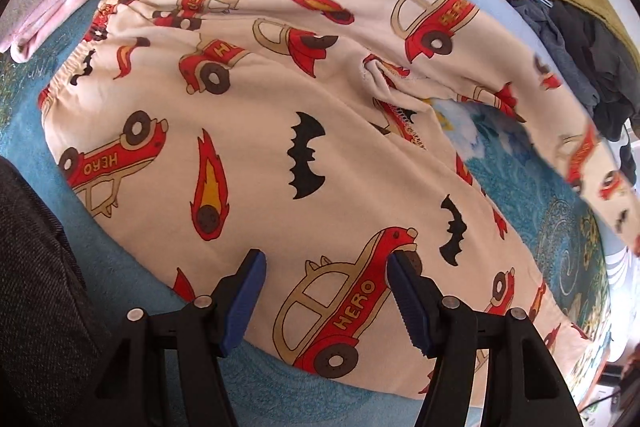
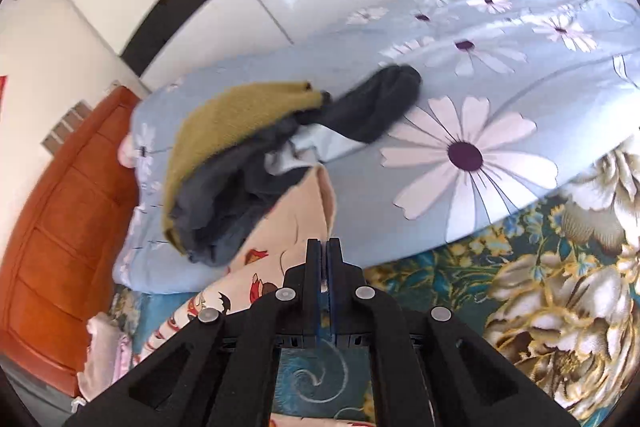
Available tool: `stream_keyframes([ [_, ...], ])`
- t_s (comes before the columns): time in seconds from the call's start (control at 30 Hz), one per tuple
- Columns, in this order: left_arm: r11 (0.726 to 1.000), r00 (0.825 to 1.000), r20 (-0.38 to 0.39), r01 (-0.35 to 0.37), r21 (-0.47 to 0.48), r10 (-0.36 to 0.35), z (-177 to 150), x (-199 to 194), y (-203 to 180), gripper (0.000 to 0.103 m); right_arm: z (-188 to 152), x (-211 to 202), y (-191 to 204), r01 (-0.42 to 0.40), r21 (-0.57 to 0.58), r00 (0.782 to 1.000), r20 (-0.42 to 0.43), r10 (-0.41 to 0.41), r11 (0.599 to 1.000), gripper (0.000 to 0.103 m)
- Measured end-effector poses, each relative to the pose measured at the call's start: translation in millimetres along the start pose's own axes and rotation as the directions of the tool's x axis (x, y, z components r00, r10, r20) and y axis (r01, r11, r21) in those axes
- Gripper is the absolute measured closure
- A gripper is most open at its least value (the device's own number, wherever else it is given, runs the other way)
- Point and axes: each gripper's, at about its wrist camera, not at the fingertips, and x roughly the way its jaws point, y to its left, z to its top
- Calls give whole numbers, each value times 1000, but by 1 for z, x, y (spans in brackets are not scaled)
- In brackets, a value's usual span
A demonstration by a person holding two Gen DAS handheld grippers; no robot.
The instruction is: Fold clothes
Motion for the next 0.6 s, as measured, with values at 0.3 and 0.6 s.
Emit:
stream_keyframes([
  [0.3, 961, 964, 70, 264, -88, -258, 56, -43, 19, 36, -28, 42, -48, 155, 95, 985, -92, -146, 983, 100],
  [0.6, 990, 979, 204, 44, -134, -16, 227, -54, 135, 36, -37, 43, -44, 231, 77, 965, -146, -218, 970, 100],
])
